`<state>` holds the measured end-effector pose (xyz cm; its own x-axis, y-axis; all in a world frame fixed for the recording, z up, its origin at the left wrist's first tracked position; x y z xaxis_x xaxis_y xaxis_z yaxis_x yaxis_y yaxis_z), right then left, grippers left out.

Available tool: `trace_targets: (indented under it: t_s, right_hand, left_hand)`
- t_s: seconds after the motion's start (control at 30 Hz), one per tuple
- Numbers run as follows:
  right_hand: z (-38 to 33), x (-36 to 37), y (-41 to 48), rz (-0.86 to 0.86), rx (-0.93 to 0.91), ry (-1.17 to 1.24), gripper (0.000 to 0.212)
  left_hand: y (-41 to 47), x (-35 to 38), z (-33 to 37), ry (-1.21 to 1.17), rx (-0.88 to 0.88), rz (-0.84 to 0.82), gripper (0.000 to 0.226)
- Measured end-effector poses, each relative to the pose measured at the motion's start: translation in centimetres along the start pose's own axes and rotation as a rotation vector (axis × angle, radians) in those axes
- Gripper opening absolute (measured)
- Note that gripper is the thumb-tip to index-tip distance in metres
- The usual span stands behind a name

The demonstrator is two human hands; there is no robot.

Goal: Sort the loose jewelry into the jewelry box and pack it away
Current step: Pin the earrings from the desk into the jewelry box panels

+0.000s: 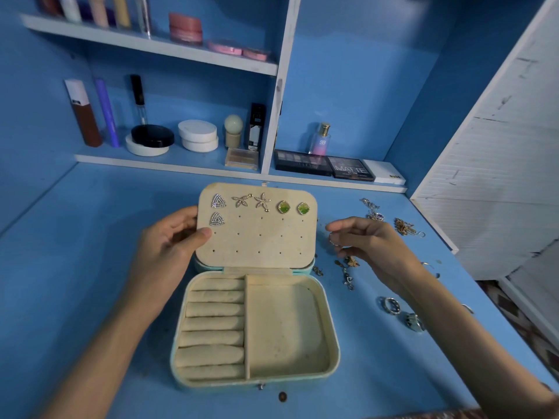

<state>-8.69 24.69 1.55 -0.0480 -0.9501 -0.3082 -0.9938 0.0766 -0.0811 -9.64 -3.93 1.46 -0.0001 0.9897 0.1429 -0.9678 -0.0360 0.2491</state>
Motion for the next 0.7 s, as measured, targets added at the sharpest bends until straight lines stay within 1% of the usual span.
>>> trace_targets:
  t_s: [0.13, 0.47, 0.7]
  right_hand:
    - [-0.13, 0.16, -0.1, 0.011, -0.005, 0.04, 0.016]
    - [-0.42, 0.71, -0.47, 0.004, -0.044, 0.136, 0.024]
    - [-0.48, 0.74, -0.66, 0.0, -0.036, 0.148, 0.026]
  left_hand:
    - [0.0, 0.06, 0.05, -0.001, -0.001, 0.0, 0.039]
    - [-0.01, 0.06, 0.05, -0.006, 0.004, 0.006, 0.039]
    - [-0.07, 0.14, 0.19, -0.005, 0.006, 0.005, 0.039]
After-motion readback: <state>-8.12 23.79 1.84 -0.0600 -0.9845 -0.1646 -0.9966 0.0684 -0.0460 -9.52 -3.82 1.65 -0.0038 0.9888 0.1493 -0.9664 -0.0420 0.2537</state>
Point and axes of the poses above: each hand's wrist, its own y-axis towards the middle knuckle, its own x-axis out of the palm, z = x × y, the point moved 7 cm from there along y, towards the middle knuckle, and after that the axes turned 9 degrees about -y, right-handed, at the moved point
